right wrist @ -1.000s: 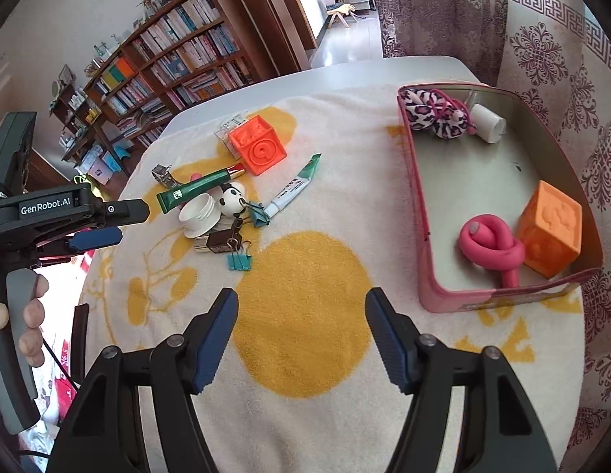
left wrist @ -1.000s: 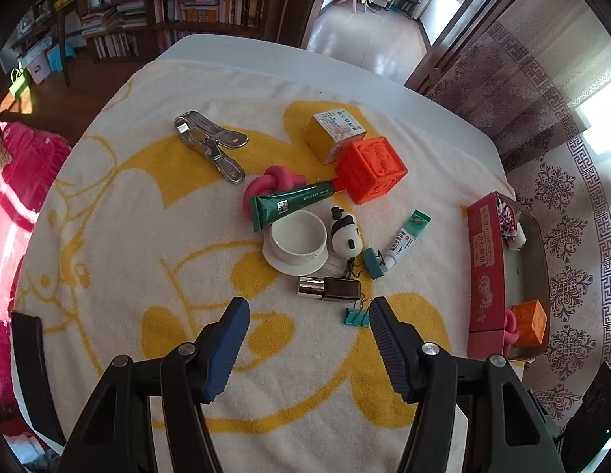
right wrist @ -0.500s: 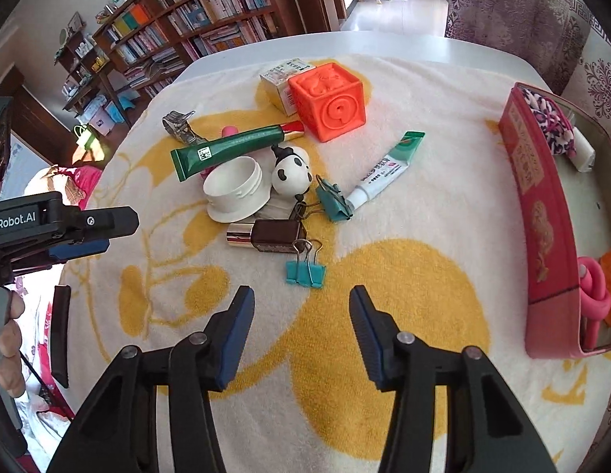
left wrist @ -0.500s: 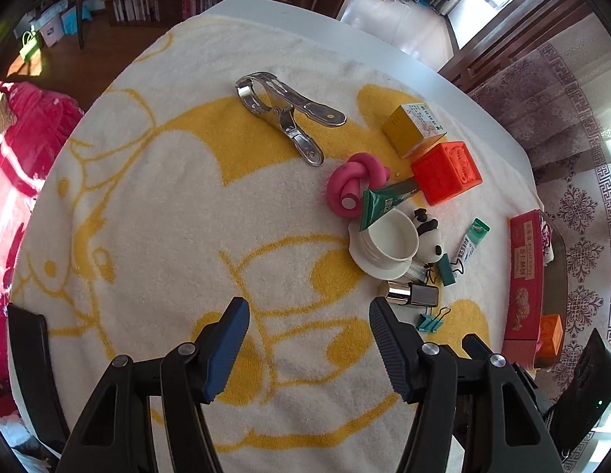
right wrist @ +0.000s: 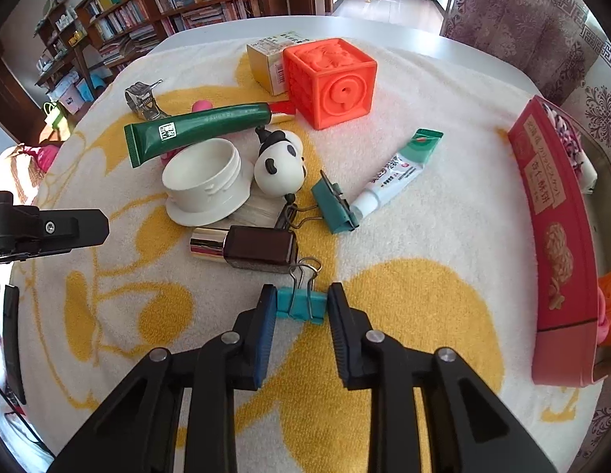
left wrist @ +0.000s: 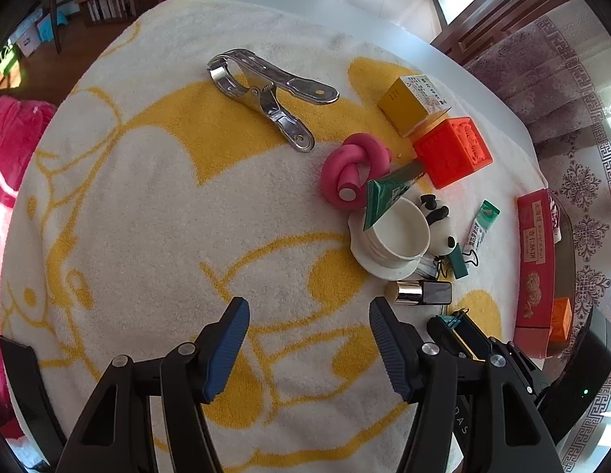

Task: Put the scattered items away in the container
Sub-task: 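Grasp the teal binder clip with the right tool, then grasp the brown bottle with the left tool while the right tool holds the clip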

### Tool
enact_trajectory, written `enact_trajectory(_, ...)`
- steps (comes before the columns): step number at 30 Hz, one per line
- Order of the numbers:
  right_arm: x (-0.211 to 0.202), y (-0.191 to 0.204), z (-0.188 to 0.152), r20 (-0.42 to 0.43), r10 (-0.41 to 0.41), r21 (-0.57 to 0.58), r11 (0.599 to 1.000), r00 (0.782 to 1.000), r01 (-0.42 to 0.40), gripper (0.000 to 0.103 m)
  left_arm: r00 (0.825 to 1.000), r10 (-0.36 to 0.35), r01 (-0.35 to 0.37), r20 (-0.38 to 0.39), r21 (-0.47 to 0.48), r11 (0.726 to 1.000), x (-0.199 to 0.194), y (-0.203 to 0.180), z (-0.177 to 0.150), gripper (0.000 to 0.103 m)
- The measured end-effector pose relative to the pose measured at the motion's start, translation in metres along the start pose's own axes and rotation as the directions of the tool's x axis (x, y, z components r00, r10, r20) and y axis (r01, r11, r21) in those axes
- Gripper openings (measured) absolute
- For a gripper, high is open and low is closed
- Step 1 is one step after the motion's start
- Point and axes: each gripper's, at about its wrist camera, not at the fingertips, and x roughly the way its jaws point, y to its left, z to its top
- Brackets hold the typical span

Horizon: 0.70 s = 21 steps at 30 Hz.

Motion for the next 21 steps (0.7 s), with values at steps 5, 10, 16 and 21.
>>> enact_trajectory(5,-0.018,-0.023,-0.01,0.012,0.018,0.071,0.997,1.0,-0.019,0.029,1.0,-0.014,0.016,-0.025,0.071,0.997,0.009,-0.027,-0.004,0.065)
enact_trajectory(10,-0.041,-0.043,-0.023,0.038,0.013,0.109,0.994,0.999,-0.017,0.029,0.999,-0.019,0.024,-0.04,0.123,0.992,0.017,-0.056,-0.012,0.065)
enact_trajectory(16,-0.064,-0.055,-0.034,0.062,0.012,0.133,0.991,0.998,-0.02,0.029,0.999,-0.009,0.015,-0.044,0.143,0.99,0.029,-0.082,-0.018,0.065)
enact_trajectory(21,-0.071,-0.062,-0.037,0.077,0.008,0.137,0.99,0.997,-0.018,0.029,0.999,0.02,-0.017,-0.024,0.125,0.992,0.039,-0.093,-0.018,0.065)
